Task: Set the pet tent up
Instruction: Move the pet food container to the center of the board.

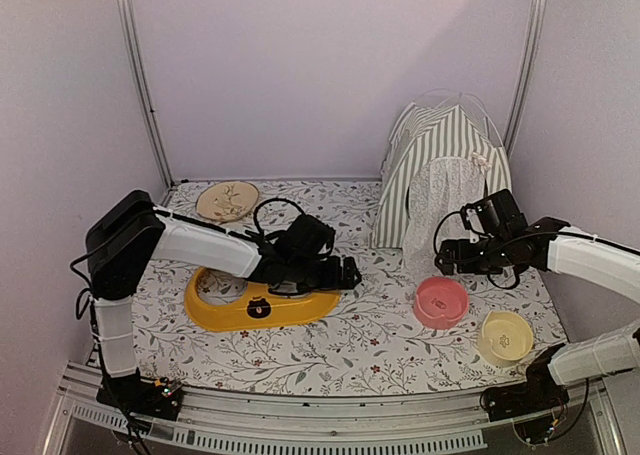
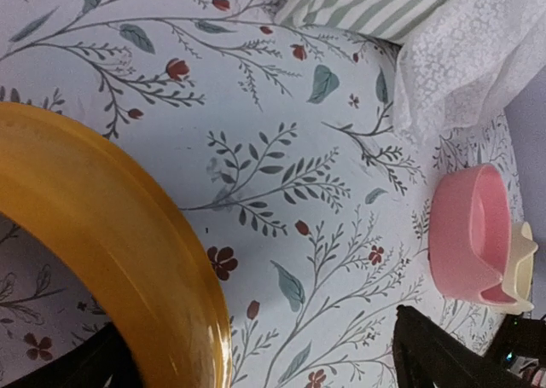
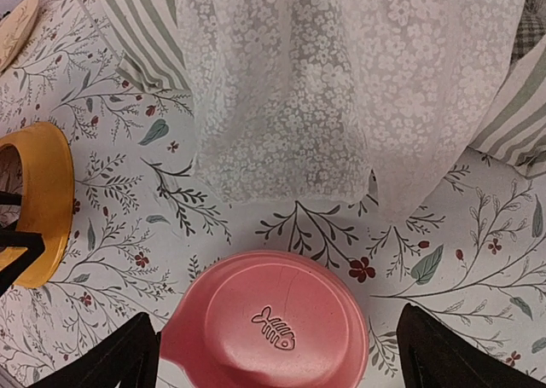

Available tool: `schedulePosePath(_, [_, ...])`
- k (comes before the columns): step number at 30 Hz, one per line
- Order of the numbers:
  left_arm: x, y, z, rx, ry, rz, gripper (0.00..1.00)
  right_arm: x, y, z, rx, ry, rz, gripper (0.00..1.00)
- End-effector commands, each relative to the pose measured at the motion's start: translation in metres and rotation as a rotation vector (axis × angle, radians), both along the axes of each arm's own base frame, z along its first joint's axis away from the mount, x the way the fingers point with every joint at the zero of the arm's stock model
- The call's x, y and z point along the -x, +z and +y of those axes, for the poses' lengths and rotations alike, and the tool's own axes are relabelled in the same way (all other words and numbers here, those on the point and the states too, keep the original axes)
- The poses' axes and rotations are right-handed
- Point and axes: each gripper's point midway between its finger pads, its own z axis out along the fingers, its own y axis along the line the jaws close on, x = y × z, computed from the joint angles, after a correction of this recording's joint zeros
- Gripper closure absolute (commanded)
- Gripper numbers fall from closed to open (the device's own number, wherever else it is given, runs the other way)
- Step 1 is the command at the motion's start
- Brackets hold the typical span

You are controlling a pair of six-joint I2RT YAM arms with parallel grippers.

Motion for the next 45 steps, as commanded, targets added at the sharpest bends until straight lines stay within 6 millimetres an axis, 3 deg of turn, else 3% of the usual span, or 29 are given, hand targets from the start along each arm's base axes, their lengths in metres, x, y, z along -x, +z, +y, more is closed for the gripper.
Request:
schedulePosePath(1, [-0.006, 0.054, -0.001, 0.026, -0.034, -0.094, 0.01, -0.004, 0.001, 0.012, -0.019, 0.053, 0.001, 0.01])
schedulePosePath(5, [-0.011, 0.083, 0.025, 0.019, -0.020, -0.137, 0.01, -0.005, -0.009, 0.018, -0.015, 0.086, 0.032, 0.01])
schedulePosePath(13, [-0.007, 0.111, 0.071, 0.035, -0.013, -0.176, 0.01, -0.007, -0.025, 0.037, -0.016, 0.135, 0.089, 0.01])
schedulePosePath(19, [-0.014, 0.115, 0.129, 0.074, 0.080, -0.185, 0.01, -0.010, -0.048, 0.049, 0.000, 0.148, 0.156, 0.04])
schedulePosePath(23, [-0.019, 0.119, 0.159, 0.083, 0.127, -0.202, 0.01, -0.011, -0.066, 0.048, 0.030, 0.141, 0.212, 0.10])
schedulePosePath(26, [-0.019, 0.121, 0.179, 0.093, 0.157, -0.215, 0.01, -0.007, -0.071, 0.059, 0.033, 0.157, 0.237, 0.18])
schedulePosePath(31, [-0.023, 0.113, 0.214, 0.069, 0.216, -0.216, 0.01, 0.007, -0.064, 0.073, 0.090, 0.141, 0.239, 0.19])
schedulePosePath(37, [-0.021, 0.085, 0.285, 0.045, 0.411, -0.174, 0.01, 0.027, -0.043, 0.079, 0.080, 0.123, 0.197, 0.20])
schedulePosePath(42, [-0.007, 0.057, 0.338, 0.065, 0.571, -0.132, 0.01, 0.046, -0.064, 0.087, 0.128, 0.173, 0.245, 0.21])
schedulePosePath(45, [-0.005, 0.045, 0.356, 0.061, 0.612, -0.116, 0.01, 0.046, -0.076, 0.088, 0.136, 0.182, 0.256, 0.22])
